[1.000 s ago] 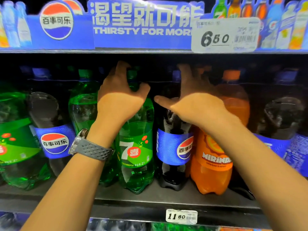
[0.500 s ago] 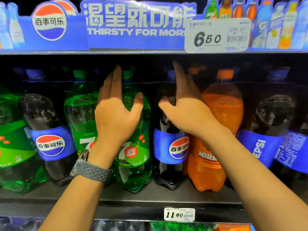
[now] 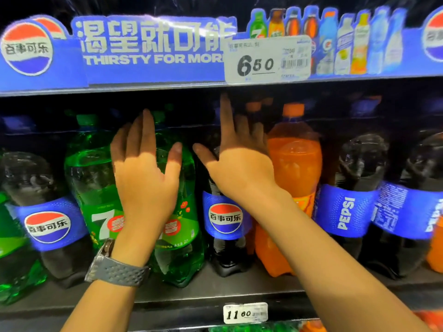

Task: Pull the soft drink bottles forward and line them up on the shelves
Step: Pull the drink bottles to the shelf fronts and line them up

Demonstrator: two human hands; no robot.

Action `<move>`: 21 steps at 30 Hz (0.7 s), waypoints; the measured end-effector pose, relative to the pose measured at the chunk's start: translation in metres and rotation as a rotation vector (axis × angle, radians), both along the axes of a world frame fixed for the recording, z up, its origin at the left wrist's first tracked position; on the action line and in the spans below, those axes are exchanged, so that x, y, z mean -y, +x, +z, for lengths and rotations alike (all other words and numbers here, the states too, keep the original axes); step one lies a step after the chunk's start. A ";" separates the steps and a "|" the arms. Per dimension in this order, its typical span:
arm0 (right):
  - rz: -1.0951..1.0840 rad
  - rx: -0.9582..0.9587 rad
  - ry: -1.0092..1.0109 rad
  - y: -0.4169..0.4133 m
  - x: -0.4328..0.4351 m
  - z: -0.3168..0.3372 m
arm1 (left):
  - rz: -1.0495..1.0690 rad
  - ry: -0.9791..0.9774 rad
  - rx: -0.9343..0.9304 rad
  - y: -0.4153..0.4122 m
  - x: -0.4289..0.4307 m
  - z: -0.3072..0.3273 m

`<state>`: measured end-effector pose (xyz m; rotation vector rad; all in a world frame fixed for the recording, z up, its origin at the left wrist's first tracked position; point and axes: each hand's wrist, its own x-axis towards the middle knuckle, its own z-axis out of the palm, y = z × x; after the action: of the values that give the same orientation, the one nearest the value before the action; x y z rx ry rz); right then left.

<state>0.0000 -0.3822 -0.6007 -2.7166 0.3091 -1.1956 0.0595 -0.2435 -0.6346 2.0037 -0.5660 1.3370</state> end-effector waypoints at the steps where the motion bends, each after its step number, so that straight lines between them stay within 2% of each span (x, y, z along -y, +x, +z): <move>1: 0.077 -0.028 0.039 -0.005 0.001 0.000 | 0.016 0.012 0.008 -0.002 0.002 -0.001; 4: 0.269 -0.030 0.072 -0.033 0.008 -0.004 | 0.038 0.035 0.021 -0.010 0.007 0.001; 9: 0.241 0.294 -0.102 -0.087 0.057 -0.012 | 0.004 0.133 0.113 -0.036 0.033 0.018; 11: 0.176 0.350 -0.114 -0.102 0.087 -0.011 | -0.065 0.117 0.113 -0.049 0.051 0.024; 15: -0.065 0.324 -0.108 -0.117 0.140 -0.010 | -0.224 0.219 -0.042 -0.072 0.095 0.030; 18: -0.231 0.206 -0.021 -0.120 0.167 -0.009 | -0.228 0.355 -0.134 -0.086 0.125 0.029; 21: -0.159 0.168 0.126 -0.120 0.178 -0.008 | -0.229 0.293 -0.119 -0.092 0.149 0.031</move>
<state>-0.1203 -0.5599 -0.6082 -2.5043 0.5654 -1.3848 -0.0327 -0.3926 -0.6033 2.1549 -0.9493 1.0367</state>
